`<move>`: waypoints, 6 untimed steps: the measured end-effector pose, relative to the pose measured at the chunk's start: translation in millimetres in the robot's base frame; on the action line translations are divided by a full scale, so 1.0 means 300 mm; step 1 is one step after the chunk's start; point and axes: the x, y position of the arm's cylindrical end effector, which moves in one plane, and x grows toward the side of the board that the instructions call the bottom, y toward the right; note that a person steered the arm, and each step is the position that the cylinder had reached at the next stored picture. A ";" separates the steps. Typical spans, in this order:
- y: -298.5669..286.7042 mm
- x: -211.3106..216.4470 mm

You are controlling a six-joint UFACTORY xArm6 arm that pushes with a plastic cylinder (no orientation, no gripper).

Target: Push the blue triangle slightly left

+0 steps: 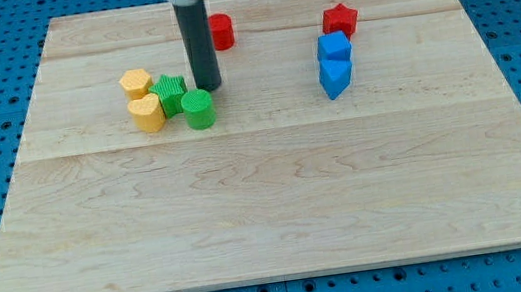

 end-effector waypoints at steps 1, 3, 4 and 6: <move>0.149 0.159; 0.598 0.151; 0.650 0.099; 0.423 -0.026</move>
